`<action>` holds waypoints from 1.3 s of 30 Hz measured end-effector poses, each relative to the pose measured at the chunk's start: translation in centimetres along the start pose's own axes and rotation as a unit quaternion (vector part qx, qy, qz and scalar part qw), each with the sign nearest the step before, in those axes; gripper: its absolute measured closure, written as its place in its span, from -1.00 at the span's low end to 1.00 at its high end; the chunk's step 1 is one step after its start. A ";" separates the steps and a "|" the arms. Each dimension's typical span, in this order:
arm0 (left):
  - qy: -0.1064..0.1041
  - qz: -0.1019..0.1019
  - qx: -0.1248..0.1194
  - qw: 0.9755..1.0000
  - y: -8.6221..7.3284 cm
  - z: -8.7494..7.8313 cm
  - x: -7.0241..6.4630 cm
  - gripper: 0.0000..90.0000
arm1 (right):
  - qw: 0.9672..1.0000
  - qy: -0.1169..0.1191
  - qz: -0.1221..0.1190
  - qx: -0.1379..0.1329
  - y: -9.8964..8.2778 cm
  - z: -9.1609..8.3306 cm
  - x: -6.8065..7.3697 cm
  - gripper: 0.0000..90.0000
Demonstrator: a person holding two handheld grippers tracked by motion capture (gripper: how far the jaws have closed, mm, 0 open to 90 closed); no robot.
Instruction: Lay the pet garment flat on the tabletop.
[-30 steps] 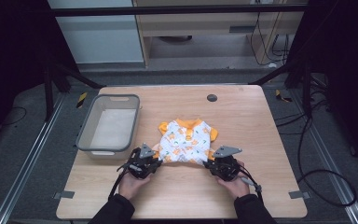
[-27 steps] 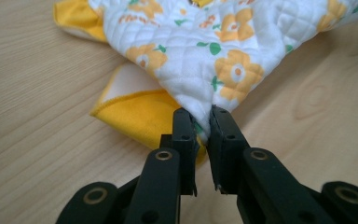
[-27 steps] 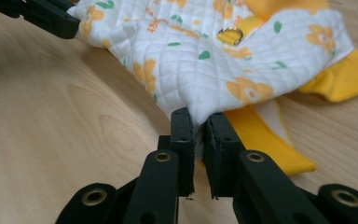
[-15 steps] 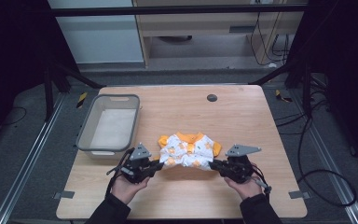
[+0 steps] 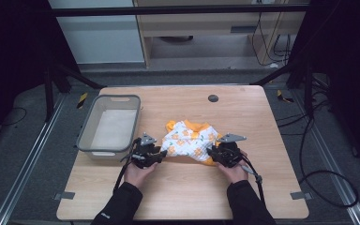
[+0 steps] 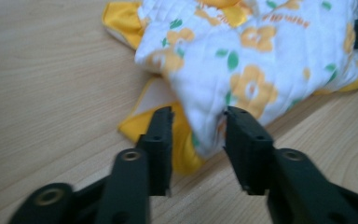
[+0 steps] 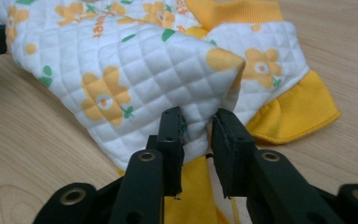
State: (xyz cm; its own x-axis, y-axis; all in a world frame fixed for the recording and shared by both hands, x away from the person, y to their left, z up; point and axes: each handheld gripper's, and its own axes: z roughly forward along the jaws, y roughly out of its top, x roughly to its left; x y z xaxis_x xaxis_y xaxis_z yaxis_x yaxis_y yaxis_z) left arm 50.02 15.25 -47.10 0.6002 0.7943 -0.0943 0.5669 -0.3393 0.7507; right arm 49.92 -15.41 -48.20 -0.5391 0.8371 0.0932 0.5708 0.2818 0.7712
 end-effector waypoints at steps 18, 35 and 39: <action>0.039 0.074 0.020 0.996 -3.4 -2.1 0.7 -0.15 | 0.998 0.036 -0.040 -0.020 -3.8 -5.0 0.2 0.19; 0.001 0.064 0.030 0.997 -3.1 0.4 0.6 0.71 | 0.998 0.026 -0.061 0.018 -4.0 -2.6 0.1 0.70; -0.008 0.058 0.027 0.998 -2.9 -0.1 0.6 0.86 | 0.997 0.038 -0.059 0.020 -3.7 -3.0 0.2 0.92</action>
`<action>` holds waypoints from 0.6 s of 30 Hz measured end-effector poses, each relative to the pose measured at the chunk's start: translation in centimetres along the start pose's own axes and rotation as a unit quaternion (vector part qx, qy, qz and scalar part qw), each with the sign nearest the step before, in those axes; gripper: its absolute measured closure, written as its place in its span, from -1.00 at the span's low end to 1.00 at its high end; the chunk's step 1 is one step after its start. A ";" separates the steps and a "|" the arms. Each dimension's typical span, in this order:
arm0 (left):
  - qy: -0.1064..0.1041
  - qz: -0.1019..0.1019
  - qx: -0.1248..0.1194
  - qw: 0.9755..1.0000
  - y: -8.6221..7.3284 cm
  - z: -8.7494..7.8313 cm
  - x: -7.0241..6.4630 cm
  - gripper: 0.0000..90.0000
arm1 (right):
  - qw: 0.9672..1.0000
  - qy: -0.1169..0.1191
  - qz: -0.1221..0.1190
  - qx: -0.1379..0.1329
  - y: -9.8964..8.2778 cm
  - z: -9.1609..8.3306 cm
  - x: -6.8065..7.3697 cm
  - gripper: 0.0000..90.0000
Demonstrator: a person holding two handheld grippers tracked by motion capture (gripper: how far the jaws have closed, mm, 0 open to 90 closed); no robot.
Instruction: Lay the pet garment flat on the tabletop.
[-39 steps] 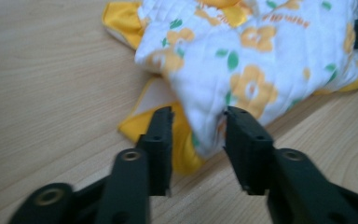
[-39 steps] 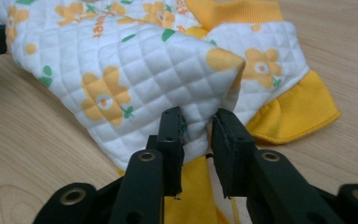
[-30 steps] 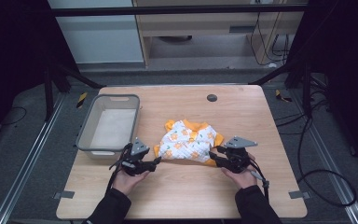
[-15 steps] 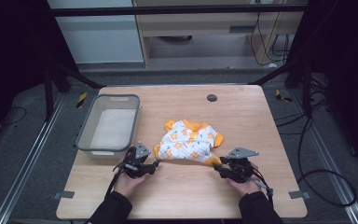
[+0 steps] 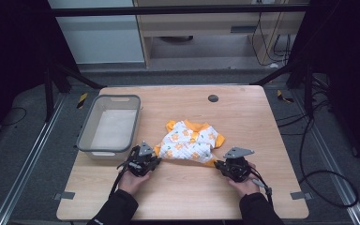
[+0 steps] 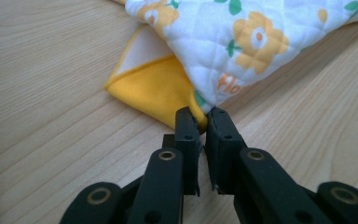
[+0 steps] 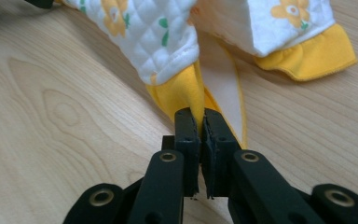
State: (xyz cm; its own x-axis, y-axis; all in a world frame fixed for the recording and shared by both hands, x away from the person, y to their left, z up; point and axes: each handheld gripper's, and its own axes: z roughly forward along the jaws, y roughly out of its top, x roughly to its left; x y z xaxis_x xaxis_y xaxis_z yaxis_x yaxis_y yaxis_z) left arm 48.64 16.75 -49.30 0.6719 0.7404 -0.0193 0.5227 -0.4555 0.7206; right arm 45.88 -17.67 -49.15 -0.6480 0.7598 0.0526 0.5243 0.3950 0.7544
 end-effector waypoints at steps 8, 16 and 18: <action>-0.032 -0.002 -0.031 0.999 1.3 -3.7 -0.9 0.89 | 0.999 0.033 0.005 -0.031 0.6 -2.0 0.5 0.93; -0.071 0.001 -0.045 0.996 1.6 -9.1 -2.9 0.88 | 0.992 0.105 0.025 -0.063 1.0 -6.1 1.8 0.92; -0.081 -0.011 -0.044 0.996 1.8 -9.4 -2.8 0.88 | 0.991 0.110 0.028 -0.067 1.1 -6.4 1.8 0.92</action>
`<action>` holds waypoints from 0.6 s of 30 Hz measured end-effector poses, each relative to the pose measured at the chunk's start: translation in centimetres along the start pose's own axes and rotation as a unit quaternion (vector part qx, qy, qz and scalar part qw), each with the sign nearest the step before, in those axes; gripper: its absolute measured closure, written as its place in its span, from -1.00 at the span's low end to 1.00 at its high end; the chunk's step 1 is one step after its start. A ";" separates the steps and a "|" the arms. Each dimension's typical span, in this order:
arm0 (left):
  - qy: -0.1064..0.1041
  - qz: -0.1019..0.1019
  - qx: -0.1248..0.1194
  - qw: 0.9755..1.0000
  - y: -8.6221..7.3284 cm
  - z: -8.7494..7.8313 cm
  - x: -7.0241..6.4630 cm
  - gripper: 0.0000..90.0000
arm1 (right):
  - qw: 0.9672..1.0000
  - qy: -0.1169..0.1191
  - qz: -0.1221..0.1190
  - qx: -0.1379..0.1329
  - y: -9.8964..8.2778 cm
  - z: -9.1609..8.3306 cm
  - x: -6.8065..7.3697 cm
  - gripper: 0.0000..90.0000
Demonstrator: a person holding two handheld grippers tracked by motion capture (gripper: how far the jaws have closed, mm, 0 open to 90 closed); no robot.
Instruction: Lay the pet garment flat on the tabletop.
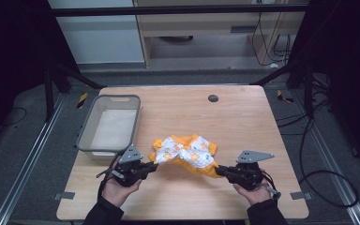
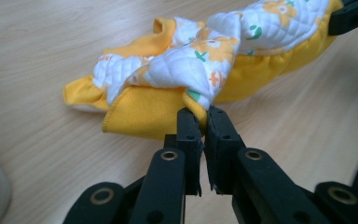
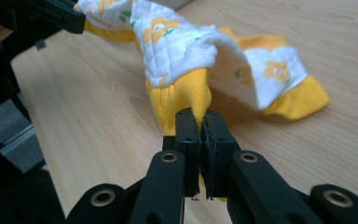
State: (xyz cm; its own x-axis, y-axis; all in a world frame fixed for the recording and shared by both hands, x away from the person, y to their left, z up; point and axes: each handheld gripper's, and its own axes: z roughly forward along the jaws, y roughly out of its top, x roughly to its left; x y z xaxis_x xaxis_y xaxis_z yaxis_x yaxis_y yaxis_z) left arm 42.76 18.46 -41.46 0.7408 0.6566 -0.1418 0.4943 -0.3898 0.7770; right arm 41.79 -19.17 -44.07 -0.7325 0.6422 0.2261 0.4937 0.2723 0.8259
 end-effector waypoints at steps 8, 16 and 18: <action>0.053 -0.061 0.020 0.997 2.0 4.8 3.3 0.78 | 0.994 -0.085 0.065 0.024 1.0 3.4 -3.9 0.91; 0.089 -0.048 0.005 0.995 1.2 6.7 4.8 0.12 | 0.989 -0.135 0.054 0.030 0.4 5.3 -5.2 0.69; 0.094 -0.045 0.003 0.995 0.7 6.1 5.1 0.05 | 0.989 -0.139 0.046 0.018 0.4 4.7 -5.1 0.60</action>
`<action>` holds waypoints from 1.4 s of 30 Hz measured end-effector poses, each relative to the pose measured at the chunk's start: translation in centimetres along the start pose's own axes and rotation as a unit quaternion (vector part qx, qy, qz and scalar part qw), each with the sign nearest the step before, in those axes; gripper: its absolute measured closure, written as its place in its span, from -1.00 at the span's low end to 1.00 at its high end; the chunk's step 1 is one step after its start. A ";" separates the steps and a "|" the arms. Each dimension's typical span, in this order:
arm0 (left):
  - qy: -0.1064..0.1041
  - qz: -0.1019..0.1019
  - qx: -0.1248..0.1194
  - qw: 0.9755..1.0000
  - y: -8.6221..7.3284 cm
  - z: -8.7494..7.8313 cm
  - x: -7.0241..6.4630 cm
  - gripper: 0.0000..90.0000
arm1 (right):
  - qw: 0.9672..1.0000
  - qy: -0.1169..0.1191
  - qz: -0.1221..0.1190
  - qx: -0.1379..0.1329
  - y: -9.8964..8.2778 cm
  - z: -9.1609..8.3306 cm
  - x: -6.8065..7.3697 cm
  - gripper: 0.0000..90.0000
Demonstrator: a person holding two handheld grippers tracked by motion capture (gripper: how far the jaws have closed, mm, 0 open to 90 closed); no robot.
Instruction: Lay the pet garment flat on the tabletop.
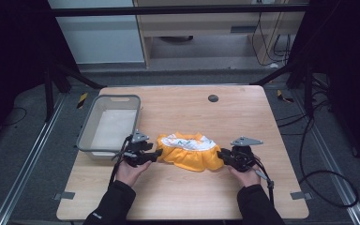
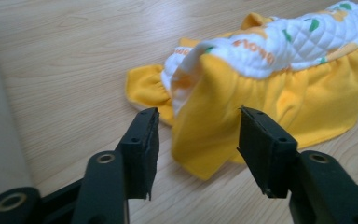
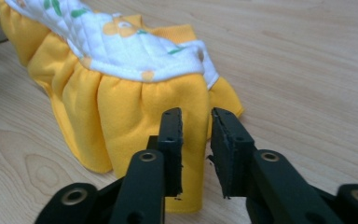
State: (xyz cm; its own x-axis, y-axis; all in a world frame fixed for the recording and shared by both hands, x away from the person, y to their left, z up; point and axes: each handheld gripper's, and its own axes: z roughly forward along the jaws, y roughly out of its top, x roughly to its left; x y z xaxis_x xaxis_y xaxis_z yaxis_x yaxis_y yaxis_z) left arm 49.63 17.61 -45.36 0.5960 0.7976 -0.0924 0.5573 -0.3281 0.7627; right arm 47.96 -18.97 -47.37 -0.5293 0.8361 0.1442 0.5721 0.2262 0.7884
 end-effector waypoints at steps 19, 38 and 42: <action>-0.009 0.033 0.018 0.999 -2.4 1.5 0.4 0.20 | 0.999 0.026 -0.013 0.015 -2.1 -0.4 0.0 0.32; -0.064 0.014 -0.010 0.998 -2.3 -3.8 -1.1 0.94 | 0.997 0.078 -0.011 0.002 -1.2 -3.8 0.7 0.94; -0.077 0.016 -0.014 0.997 -3.0 -5.9 -1.7 0.94 | 0.995 0.096 -0.012 -0.013 -1.1 -5.3 1.2 0.94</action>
State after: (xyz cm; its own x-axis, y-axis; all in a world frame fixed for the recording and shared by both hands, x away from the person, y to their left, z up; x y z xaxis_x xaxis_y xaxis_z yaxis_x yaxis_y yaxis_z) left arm 43.53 20.21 -43.72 0.6965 0.6989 -0.1629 0.5207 -0.3360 0.7849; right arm 43.35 -20.89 -44.93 -0.6544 0.7186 0.2354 0.5429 0.2299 0.8077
